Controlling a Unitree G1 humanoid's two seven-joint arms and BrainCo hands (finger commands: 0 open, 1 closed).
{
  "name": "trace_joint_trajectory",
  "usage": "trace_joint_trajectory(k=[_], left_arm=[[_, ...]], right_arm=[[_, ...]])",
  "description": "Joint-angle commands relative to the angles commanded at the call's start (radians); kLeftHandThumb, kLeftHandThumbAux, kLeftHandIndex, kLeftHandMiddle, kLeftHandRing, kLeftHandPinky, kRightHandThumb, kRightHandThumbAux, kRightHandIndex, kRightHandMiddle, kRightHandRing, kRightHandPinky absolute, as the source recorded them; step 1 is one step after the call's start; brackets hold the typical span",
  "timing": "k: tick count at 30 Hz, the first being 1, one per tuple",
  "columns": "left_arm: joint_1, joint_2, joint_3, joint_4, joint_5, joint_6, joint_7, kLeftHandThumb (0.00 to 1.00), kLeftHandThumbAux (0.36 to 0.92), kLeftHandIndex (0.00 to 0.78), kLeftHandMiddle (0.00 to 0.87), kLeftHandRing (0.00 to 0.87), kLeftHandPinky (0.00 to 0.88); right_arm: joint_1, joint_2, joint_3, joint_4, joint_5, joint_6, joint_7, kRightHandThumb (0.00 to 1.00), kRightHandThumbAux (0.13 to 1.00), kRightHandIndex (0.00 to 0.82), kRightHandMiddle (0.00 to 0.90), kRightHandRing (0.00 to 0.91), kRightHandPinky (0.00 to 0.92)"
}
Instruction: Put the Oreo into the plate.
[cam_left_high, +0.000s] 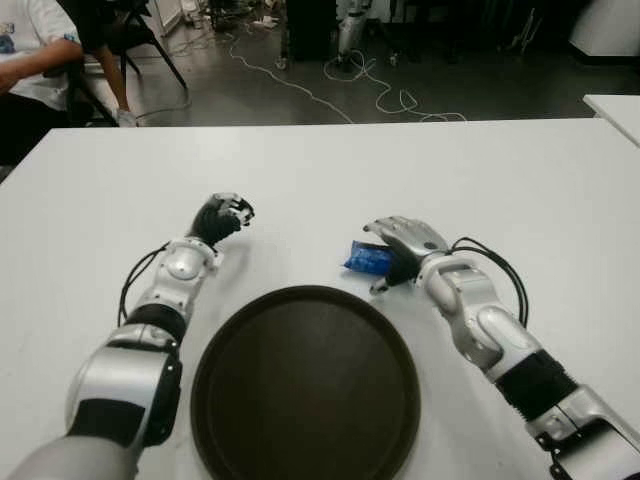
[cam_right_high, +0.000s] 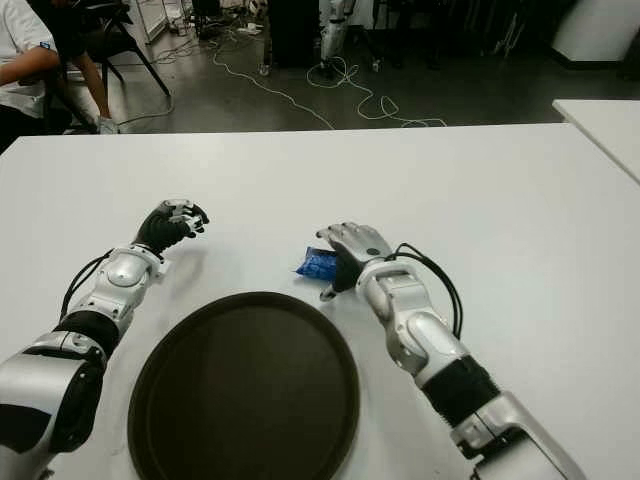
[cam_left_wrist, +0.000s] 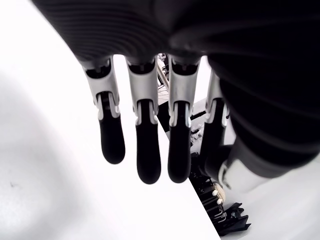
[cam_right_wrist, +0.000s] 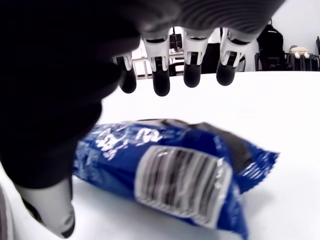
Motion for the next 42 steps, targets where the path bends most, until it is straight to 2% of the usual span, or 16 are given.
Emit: trace_joint_trajectory(k=[5, 13, 31, 42], left_arm=[[0.0, 0.001, -0.003, 0.001, 0.004, -0.001, 0.0, 0.941, 0.655, 0.488, 0.437, 0.441, 0.391], [0.001, 0.003, -0.009, -0.001, 0.011, -0.004, 0.005, 0.941, 0.654, 0.481, 0.438, 0.448, 0.399], [0.003, 0.001, -0.005, -0.003, 0.006, 0.001, 0.015, 0.941, 0.655, 0.487, 0.438, 0.44, 0.38], [0.006, 0.003, 0.001, -0.005, -0.001, -0.009, 0.001, 0.942, 0.655, 0.492, 0.438, 0.435, 0.381]], right_arm=[[-0.034, 0.012, -0.001, 0.158, 0.023, -0.047, -0.063, 0.0, 0.762, 0.071, 0.085, 0.08, 0.076], [-0.055, 0.02, 0.001, 0.269, 0.046, -0.089, -0.123, 0.0, 0.758, 0.081, 0.09, 0.088, 0.086], [-0.063, 0.032, -0.004, 0.321, 0.074, -0.127, -0.191, 0.0, 0.768, 0.106, 0.12, 0.128, 0.138], [-0.076, 0.04, -0.003, 0.359, 0.087, -0.124, -0.215, 0.0, 0.769, 0.115, 0.138, 0.149, 0.163]])
